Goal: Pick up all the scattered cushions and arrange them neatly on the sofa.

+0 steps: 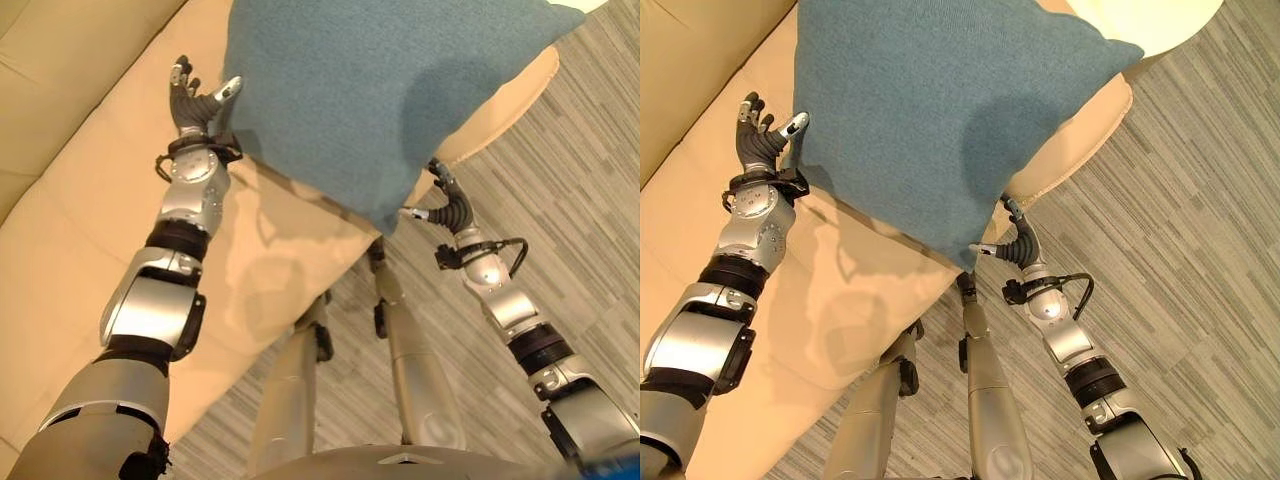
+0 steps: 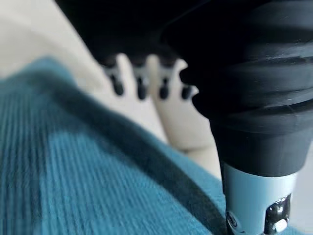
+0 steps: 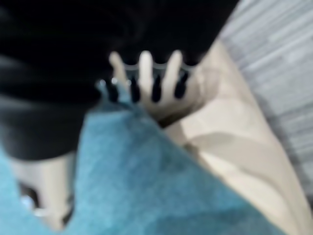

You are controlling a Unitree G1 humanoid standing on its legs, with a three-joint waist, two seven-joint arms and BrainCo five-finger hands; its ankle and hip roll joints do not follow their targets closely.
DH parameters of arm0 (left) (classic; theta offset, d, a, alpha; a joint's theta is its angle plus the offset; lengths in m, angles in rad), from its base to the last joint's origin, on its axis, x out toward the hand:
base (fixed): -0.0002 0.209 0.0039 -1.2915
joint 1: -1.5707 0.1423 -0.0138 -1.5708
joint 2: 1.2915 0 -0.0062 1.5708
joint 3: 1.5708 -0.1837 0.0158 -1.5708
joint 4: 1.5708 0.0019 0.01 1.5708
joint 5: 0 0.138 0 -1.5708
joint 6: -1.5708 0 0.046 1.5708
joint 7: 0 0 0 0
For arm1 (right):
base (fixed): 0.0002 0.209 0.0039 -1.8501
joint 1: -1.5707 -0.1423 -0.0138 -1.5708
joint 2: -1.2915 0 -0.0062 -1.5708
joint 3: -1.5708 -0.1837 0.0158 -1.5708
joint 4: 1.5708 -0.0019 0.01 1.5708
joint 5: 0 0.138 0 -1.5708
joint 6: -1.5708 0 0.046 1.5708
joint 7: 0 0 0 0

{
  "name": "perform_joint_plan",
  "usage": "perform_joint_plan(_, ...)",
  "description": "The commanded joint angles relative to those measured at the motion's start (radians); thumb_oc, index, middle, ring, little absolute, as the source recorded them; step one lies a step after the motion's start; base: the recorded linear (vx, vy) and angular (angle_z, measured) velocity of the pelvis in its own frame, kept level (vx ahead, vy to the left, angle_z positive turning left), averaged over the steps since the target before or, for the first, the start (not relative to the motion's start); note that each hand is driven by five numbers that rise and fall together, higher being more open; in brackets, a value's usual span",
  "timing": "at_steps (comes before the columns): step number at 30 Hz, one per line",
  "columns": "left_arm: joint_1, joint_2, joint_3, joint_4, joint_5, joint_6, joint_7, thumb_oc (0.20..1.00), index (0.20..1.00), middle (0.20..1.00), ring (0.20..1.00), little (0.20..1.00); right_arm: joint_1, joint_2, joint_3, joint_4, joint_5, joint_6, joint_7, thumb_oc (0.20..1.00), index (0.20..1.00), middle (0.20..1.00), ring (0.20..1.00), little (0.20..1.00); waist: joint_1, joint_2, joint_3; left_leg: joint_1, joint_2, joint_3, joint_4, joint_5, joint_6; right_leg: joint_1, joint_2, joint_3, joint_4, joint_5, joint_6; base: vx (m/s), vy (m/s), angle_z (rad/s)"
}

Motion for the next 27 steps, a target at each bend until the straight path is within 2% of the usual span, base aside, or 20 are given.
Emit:
perform_joint_plan(1,0.003,0.009,-0.002,-0.018,-0.094,-0.058,-0.077,1.0,1.0,1.0,1.0,1.0,0.009,-0.006,-0.01,-0.033,-0.031,-0.026,0.014,1.0,1.0,1.0,1.0,1.0,-0.011,-0.004,-0.064,-0.077,-0.004,-0.084,0.141,-0.108,-0.046,0.047,-0.113,-0.053,-0.067,0.099,0.144,0.0,0.0,0.0)
perform_joint_plan(10,-0.041,0.006,-0.029,-0.04,-0.145,-0.061,-0.128,1.0,1.0,1.0,1.0,1.0,-0.003,-0.014,0.003,-0.029,-0.019,-0.021,0.039,1.0,1.0,1.0,1.0,1.0,-0.018,-0.002,-0.071,-0.097,-0.005,-0.095,0.134,-0.099,-0.048,0.029,-0.116,-0.061,-0.07,0.106,0.146,0.0,0.001,0.0)
perform_joint_plan(13,-0.034,-0.022,-0.059,-0.08,-0.136,-0.062,-0.143,1.0,1.0,1.0,1.0,1.0,-0.014,-0.006,0.003,-0.016,0.004,-0.021,0.044,1.0,1.0,1.0,1.0,1.0,-0.015,-0.001,-0.067,-0.101,-0.008,-0.097,0.13,-0.098,-0.048,0.027,-0.118,-0.064,-0.071,0.104,0.146,0.01,0.009,0.03)
perform_joint_plan(20,0.002,-0.107,-0.151,-0.118,-0.069,-0.048,-0.151,1.0,1.0,1.0,1.0,1.0,-0.097,0.06,0.001,0.055,0.096,-0.026,0.01,1.0,1.0,1.0,1.0,1.0,0.0,0.003,-0.061,-0.117,-0.012,-0.097,0.136,-0.095,-0.045,0.014,-0.124,-0.068,-0.066,0.105,0.145,0.0,0.0,0.0)
perform_joint_plan(27,0.032,-0.147,-0.233,-0.134,0.034,-0.026,-0.15,1.0,1.0,1.0,1.0,1.0,-0.177,0.107,0.016,0.069,0.174,-0.056,-0.02,1.0,1.0,1.0,1.0,1.0,0.019,0.015,-0.053,-0.128,-0.017,-0.096,0.137,-0.092,-0.04,0.002,-0.127,-0.069,-0.063,0.105,0.142,0.0,0.01,0.01)
